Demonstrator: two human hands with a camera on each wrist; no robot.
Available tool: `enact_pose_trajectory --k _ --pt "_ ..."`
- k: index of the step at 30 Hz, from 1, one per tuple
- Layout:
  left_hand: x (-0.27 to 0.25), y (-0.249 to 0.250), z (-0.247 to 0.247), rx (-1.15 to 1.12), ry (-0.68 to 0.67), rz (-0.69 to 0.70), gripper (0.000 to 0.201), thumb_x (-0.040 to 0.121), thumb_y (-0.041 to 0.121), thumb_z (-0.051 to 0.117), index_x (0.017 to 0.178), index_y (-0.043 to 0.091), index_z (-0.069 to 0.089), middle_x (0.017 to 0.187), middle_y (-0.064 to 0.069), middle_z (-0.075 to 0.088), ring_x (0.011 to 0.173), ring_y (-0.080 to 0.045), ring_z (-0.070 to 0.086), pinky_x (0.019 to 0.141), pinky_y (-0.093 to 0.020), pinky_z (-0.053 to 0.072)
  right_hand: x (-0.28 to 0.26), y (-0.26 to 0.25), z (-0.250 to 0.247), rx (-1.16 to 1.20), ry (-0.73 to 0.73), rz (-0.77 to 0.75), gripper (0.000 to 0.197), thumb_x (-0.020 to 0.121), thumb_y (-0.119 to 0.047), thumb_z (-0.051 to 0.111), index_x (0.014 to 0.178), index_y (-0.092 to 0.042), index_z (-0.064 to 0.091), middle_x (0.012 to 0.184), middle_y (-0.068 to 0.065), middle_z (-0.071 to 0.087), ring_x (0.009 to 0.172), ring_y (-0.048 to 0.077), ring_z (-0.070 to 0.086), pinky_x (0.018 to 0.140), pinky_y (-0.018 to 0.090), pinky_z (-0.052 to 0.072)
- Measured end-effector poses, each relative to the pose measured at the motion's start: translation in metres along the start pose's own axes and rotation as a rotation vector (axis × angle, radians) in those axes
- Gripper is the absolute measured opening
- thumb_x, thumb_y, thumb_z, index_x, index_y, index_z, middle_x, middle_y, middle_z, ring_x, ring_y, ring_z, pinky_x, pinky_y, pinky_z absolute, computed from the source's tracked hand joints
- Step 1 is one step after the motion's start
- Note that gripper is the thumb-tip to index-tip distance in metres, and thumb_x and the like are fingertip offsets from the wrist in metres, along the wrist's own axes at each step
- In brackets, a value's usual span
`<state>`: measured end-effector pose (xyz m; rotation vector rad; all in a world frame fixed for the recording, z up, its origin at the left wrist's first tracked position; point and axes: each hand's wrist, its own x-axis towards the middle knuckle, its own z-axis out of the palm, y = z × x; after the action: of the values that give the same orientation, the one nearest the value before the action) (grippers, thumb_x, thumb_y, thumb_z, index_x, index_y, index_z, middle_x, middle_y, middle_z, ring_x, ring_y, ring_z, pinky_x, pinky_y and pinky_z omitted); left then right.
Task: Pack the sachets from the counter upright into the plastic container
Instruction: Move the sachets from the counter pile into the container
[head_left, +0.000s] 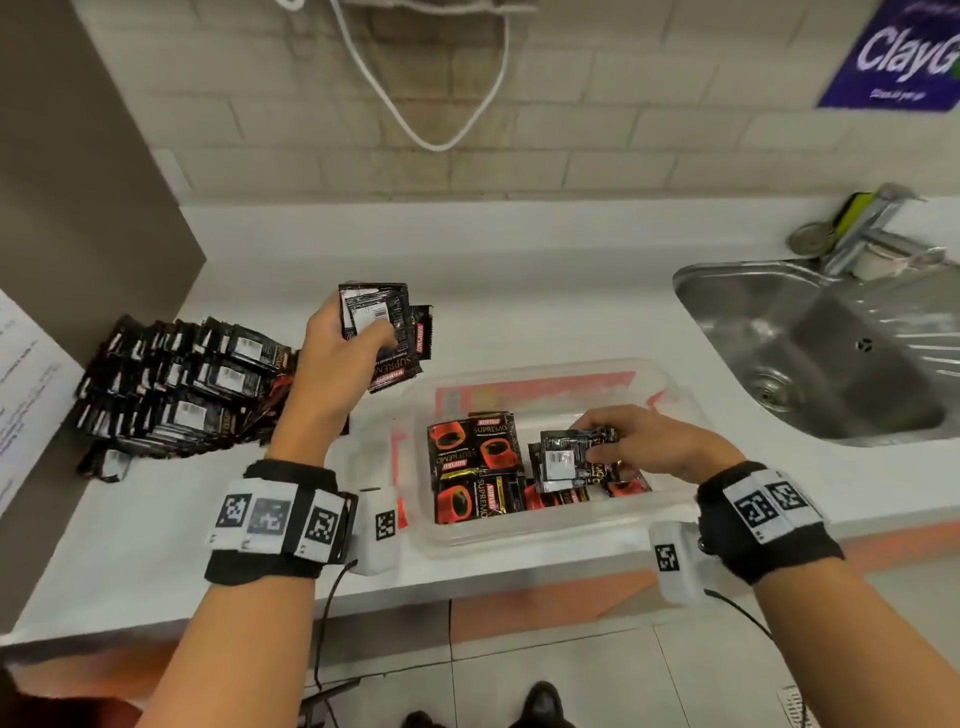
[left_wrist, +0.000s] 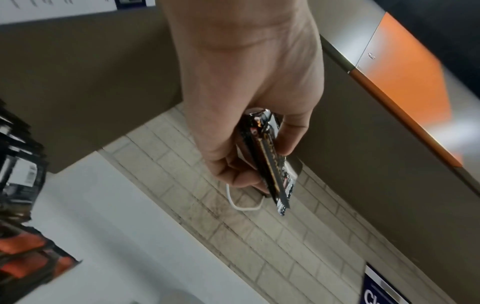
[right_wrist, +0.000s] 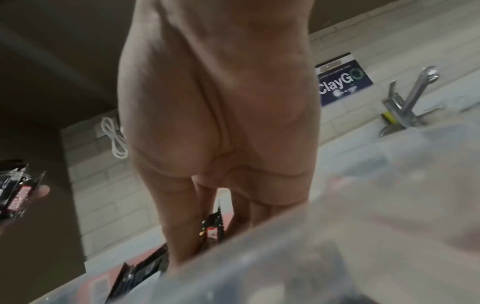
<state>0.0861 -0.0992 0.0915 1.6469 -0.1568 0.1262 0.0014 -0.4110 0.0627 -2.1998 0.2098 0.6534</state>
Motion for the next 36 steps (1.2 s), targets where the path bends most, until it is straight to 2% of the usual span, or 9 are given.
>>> enact_pose_trajectory --k 3,7,14,17,20,25,29,34,36 --pt "0.0 0.004 0.017 0.009 -0.06 -0.018 0.023 0.073 0.01 0.057 0.084 0.029 0.062 0.073 0.016 0.066 0.07 0.0 0.06 0.065 -0.017 0.052 0.005 0.009 0.009 -0.058 -0.005 0.002 0.026 0.097 -0.007 0.063 0.119 -0.02 0.065 0.124 0.004 0.056 0.096 0.022 0.06 0.079 0.033 0.054" --pt "-0.004 0.007 0.035 0.03 -0.111 -0.048 0.03 0.072 0.013 0.057 0.076 0.043 0.064 0.075 0.017 0.066 0.071 0.0 0.062 0.071 -0.028 0.05 0.009 0.013 0.021 -0.081 0.013 -0.007 0.025 0.092 -0.011 0.07 0.114 -0.02 0.064 0.094 0.002 0.055 0.075 0.017 0.052 0.067 0.029 0.046" --pt "-0.008 0.01 0.042 0.09 -0.16 -0.038 0.04 0.079 0.005 0.057 0.073 0.044 0.063 0.07 0.018 0.064 0.065 0.004 0.058 0.06 -0.014 0.049 0.017 0.018 0.03 -0.076 0.079 -0.059 0.028 0.079 -0.011 0.083 0.104 -0.009 0.07 0.1 0.011 0.058 0.075 0.019 0.059 0.078 0.043 0.061" --pt "-0.012 0.016 0.044 0.094 -0.183 -0.029 0.04 0.079 0.006 0.058 0.075 0.046 0.064 0.071 0.018 0.064 0.065 0.004 0.059 0.058 -0.009 0.047 0.02 0.017 0.03 -0.131 0.083 -0.134 0.027 0.078 -0.012 0.084 0.104 -0.012 0.075 0.093 0.017 0.064 0.066 0.011 0.058 0.067 0.028 0.056" --pt "-0.014 0.021 0.047 0.11 -0.226 -0.014 0.033 0.079 0.01 0.058 0.082 0.043 0.063 0.074 0.017 0.066 0.068 0.002 0.061 0.06 -0.01 0.048 0.024 0.017 0.032 -0.186 0.071 -0.177 0.026 0.08 -0.016 0.083 0.105 -0.017 0.078 0.078 0.008 0.064 0.049 0.001 0.052 0.052 0.013 0.043" --pt "-0.014 0.029 0.055 0.138 -0.301 -0.049 0.026 0.083 0.018 0.057 0.102 0.036 0.056 0.092 0.013 0.069 0.09 -0.011 0.068 0.075 -0.028 0.055 0.028 0.024 0.033 -0.177 0.1 -0.197 0.02 0.083 -0.025 0.081 0.103 -0.021 0.079 0.098 0.005 0.071 0.088 0.014 0.064 0.081 0.026 0.051" --pt "-0.014 0.039 0.064 0.193 -0.431 -0.102 0.028 0.091 0.013 0.057 0.115 0.025 0.051 0.102 -0.002 0.068 0.094 -0.018 0.066 0.086 -0.041 0.055 0.032 0.032 0.034 -0.112 0.149 -0.201 0.01 0.085 -0.032 0.078 0.094 -0.03 0.075 0.085 -0.003 0.065 0.084 0.012 0.064 0.078 0.022 0.047" --pt "-0.01 0.043 0.08 0.162 -0.535 -0.204 0.036 0.095 0.008 0.057 0.127 0.021 0.047 0.109 -0.006 0.068 0.086 -0.021 0.073 0.064 -0.023 0.057 0.034 0.035 0.035 -0.105 0.178 -0.227 0.01 0.088 -0.031 0.073 0.098 -0.032 0.071 0.088 -0.006 0.065 0.079 0.006 0.06 0.074 0.022 0.045" --pt "-0.009 0.043 0.086 0.113 -0.567 -0.271 0.038 0.096 0.004 0.058 0.129 0.019 0.044 0.112 -0.012 0.067 0.08 -0.029 0.076 0.061 -0.026 0.059 0.033 0.034 0.034 -0.058 0.233 -0.253 0.023 0.088 -0.025 0.069 0.109 -0.032 0.066 0.094 -0.005 0.066 0.08 0.009 0.061 0.076 0.026 0.049"
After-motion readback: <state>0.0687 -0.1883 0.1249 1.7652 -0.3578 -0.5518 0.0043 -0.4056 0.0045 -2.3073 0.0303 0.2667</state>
